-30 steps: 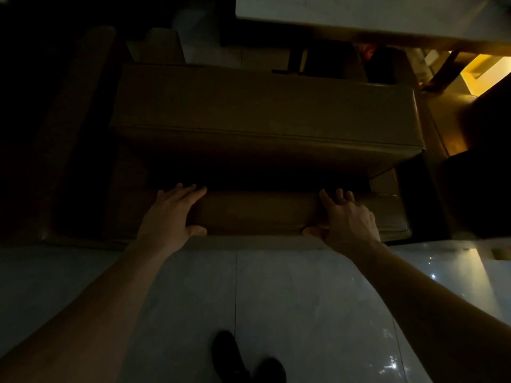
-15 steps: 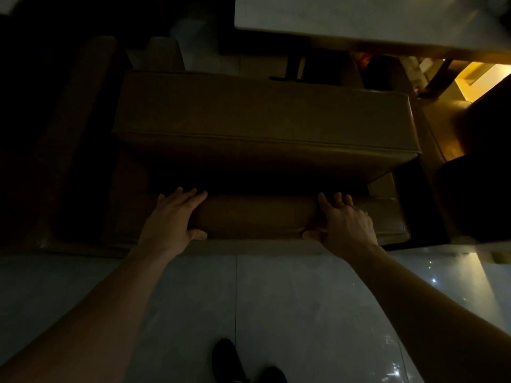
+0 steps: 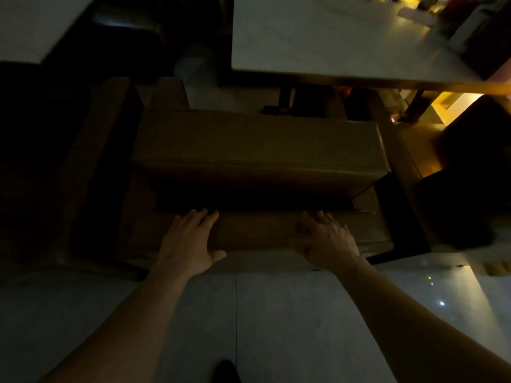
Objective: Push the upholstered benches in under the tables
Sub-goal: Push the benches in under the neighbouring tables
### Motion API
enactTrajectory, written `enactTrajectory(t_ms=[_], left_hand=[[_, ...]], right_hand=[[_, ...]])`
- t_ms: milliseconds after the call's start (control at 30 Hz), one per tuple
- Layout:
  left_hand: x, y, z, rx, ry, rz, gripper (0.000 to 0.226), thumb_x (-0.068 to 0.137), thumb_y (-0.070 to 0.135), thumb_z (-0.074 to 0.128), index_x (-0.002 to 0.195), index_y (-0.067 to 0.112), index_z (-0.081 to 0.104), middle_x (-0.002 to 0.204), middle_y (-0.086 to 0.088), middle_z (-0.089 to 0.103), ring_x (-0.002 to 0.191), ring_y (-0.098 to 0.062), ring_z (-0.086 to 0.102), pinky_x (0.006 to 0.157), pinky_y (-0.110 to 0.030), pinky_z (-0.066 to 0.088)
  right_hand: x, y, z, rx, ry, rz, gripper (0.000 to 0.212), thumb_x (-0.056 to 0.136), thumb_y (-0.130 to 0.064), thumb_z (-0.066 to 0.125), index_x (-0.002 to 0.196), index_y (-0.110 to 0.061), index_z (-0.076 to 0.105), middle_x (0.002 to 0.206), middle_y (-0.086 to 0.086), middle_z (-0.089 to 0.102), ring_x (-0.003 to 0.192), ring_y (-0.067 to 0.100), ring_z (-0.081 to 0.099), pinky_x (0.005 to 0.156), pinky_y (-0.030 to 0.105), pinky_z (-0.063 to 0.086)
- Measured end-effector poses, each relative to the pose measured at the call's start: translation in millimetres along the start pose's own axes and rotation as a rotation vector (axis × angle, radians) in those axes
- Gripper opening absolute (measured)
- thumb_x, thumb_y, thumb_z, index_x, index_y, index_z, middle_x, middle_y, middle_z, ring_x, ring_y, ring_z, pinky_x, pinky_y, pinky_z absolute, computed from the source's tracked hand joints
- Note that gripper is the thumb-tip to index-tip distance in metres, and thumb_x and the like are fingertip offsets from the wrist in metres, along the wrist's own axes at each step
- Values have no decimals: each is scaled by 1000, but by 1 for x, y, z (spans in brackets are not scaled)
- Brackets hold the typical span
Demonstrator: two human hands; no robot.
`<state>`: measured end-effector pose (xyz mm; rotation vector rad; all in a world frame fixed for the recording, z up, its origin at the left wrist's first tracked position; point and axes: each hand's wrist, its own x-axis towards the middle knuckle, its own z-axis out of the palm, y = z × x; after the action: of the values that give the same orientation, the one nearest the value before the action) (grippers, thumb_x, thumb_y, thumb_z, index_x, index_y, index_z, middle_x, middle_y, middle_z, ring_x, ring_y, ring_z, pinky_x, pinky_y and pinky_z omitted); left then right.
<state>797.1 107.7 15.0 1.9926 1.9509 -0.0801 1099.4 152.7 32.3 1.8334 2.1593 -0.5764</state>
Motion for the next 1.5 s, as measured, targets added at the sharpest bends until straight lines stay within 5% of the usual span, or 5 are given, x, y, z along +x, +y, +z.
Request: enactTrajectory(t_ms=[367, 667, 933, 1267, 1500], left_hand=[[-86, 61, -70, -89, 45, -20, 92, 82, 72, 55, 155, 34, 13, 163, 5, 17, 146, -20, 18, 118, -41, 18], [-171, 5, -109, -245, -63, -61, 93, 78, 74, 60, 153, 43, 16, 162, 10, 18, 146, -17, 21, 114, -41, 29], [-248, -154, -164, -266, -23, -96, 87, 81, 71, 60, 152, 43, 19, 159, 10, 25, 143, -18, 28, 112, -43, 34], [-350, -388, -187, -282, 117, -263, 86, 81, 69, 61, 152, 42, 21, 159, 8, 28, 142, -17, 30, 112, -36, 31], [-367, -509, -177, -334, 212, -362, 87, 82, 67, 62, 152, 44, 16, 159, 8, 24, 144, -19, 26, 115, -41, 30]], right_hand=[[-84, -21, -37, 47, 27, -52, 92, 88, -57, 64, 158, -33, 10, 167, 8, 9, 153, 32, 13, 121, 55, 24], [-148, -95, -62, 54, -20, -114, 92, 88, -43, 70, 158, -34, 11, 168, 6, 8, 153, 29, 14, 123, 49, 23], [-182, -270, -70, 45, 20, -225, 78, 87, -60, 62, 153, -32, 30, 160, 5, 30, 142, 29, 37, 113, 45, 39], [-172, -535, -29, -38, -41, -386, 86, 90, -63, 56, 158, -33, 12, 167, 9, 12, 151, 31, 21, 120, 47, 28], [-134, -664, 10, -55, -41, -485, 76, 90, -66, 52, 154, -36, 23, 161, 4, 28, 148, 31, 27, 117, 50, 31]])
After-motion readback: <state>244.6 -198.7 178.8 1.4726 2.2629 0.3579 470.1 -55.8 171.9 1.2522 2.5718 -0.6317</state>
